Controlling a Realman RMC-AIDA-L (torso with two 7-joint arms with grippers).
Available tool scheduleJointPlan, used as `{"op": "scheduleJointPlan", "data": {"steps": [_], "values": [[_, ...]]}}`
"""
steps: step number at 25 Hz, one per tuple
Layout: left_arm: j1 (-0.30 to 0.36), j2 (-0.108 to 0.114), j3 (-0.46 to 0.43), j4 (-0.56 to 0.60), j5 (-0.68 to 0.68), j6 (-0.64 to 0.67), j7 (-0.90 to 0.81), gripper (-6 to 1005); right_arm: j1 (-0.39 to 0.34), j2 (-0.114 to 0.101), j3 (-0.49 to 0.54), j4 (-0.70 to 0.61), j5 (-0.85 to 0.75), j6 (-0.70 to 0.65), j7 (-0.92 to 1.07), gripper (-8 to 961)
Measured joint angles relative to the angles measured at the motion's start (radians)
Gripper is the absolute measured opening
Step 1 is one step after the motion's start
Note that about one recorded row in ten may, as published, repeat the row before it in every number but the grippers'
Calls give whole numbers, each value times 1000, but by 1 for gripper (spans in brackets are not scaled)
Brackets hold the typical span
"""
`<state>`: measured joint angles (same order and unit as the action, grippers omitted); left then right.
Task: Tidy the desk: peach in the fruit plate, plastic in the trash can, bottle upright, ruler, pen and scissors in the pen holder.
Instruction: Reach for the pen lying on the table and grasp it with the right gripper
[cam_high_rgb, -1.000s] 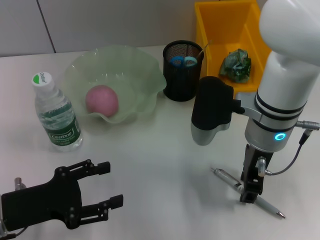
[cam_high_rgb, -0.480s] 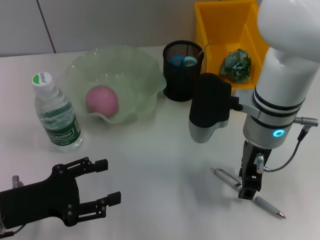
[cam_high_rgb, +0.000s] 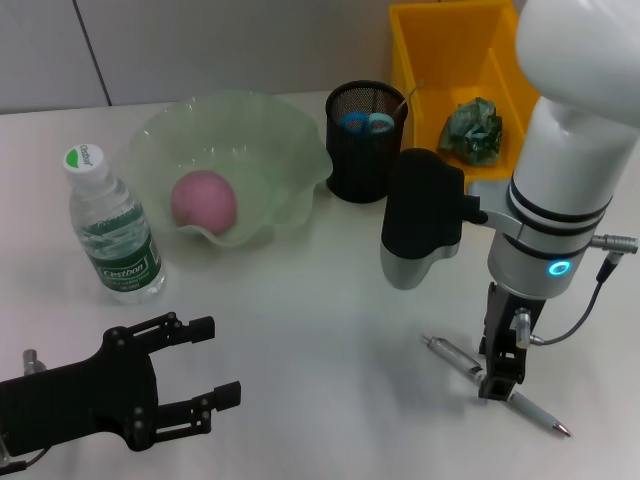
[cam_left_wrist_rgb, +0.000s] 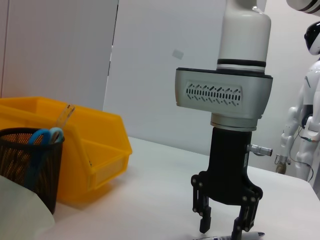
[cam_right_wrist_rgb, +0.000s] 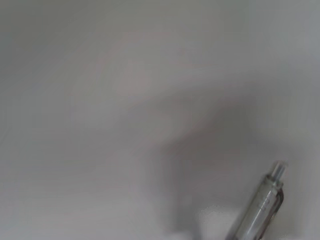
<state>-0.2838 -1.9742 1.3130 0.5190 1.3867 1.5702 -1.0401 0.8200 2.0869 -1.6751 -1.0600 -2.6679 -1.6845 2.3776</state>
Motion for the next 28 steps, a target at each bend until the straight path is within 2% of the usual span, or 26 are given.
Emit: {"op": "scheduleJointPlan", "data": {"steps": [25, 28], "values": [[-2, 3, -1, 0, 0, -4, -6, 793, -15, 1, -25, -12, -1, 8, 2, 497], [-1, 3, -1, 0, 0, -4, -7, 793, -15, 1, -25, -9, -2, 9, 3, 397]]}}
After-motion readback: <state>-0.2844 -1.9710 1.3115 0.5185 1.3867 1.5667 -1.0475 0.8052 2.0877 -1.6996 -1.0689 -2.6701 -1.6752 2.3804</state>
